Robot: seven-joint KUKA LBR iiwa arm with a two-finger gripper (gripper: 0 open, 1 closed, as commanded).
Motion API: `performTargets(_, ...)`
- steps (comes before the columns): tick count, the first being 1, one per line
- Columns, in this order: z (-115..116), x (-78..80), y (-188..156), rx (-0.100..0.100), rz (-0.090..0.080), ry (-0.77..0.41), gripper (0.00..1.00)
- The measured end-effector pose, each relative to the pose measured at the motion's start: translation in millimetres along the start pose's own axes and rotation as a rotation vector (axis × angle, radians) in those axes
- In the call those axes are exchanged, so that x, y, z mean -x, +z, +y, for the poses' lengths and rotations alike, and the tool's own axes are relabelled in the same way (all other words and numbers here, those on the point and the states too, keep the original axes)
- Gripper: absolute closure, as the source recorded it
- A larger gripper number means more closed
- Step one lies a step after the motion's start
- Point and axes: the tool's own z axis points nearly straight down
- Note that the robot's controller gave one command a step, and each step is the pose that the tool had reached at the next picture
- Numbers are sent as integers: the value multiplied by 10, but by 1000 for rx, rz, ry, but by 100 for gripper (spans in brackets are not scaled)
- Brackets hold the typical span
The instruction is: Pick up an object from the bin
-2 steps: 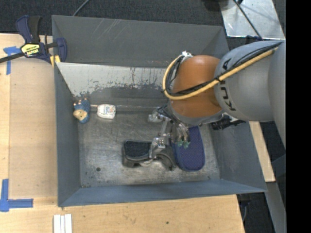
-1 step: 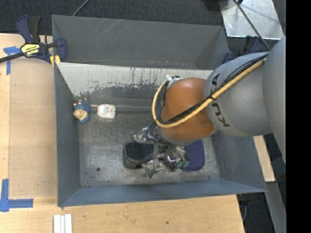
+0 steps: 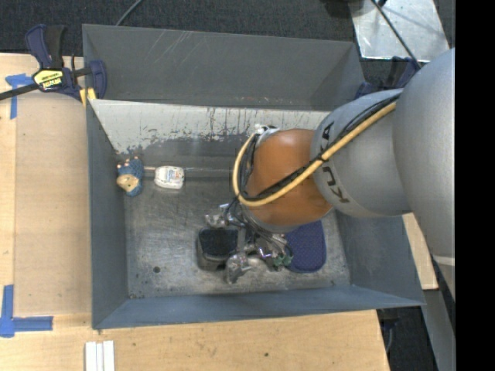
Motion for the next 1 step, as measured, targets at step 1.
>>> performTargets(1, -3, 4, -9, 0, -1, 1, 100)
